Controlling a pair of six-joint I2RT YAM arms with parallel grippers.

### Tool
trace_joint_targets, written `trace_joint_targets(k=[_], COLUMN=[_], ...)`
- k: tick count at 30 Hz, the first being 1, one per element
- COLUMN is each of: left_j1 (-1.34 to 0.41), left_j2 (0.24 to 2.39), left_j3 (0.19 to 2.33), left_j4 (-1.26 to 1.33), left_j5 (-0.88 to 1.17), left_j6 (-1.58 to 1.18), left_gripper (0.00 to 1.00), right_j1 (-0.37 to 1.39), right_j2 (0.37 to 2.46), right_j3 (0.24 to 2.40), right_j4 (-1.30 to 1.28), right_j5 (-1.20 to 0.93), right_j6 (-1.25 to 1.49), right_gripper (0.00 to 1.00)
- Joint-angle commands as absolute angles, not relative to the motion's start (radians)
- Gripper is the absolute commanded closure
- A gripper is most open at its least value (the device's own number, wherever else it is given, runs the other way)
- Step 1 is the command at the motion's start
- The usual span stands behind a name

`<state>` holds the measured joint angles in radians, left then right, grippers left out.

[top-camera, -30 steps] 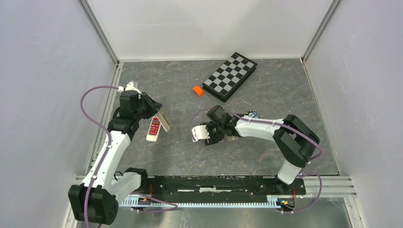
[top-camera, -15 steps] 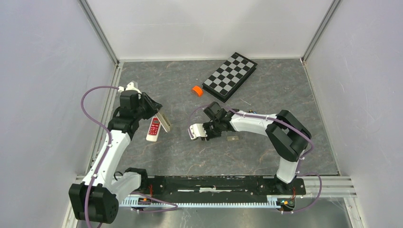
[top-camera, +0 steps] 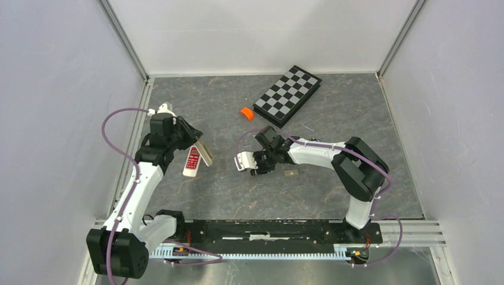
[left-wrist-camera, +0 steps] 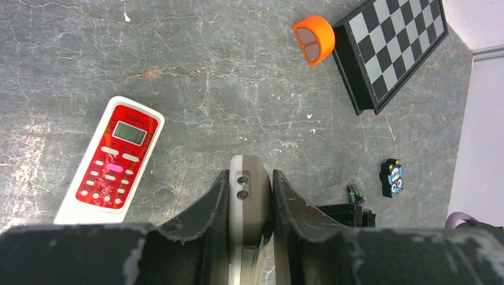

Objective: Load the batteries into the remote control

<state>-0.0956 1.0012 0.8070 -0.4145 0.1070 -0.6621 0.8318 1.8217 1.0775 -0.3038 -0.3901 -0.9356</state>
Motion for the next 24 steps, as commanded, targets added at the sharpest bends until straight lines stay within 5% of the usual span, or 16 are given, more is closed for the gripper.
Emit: trace_joint_targets(k=[1,7,24], left_j1=[-0.086,-0.083,-0.084], left_j2=[0.994,0.989,0.966], left_j3=[0.851,0.853,0.815], left_j4=[-0.389,-0.396,-0.361], left_j5=[0.107,0.108,0.198], left_j6=[-0.609,-0.608,-0.612], left_gripper=[0.98,0.98,0.98], right_j1=[0.849,0.842,0.823], right_j2=[1.876,1.932,1.827], right_j3=[1.050,1.070,1.005], right_j4=[-0.328,-0.411,-0.203], right_j5=[-0.442,-0.450,-0.411], right_j6=[-0.906,-0.943,-0.743], right_gripper=[0.53,0.74,0.96])
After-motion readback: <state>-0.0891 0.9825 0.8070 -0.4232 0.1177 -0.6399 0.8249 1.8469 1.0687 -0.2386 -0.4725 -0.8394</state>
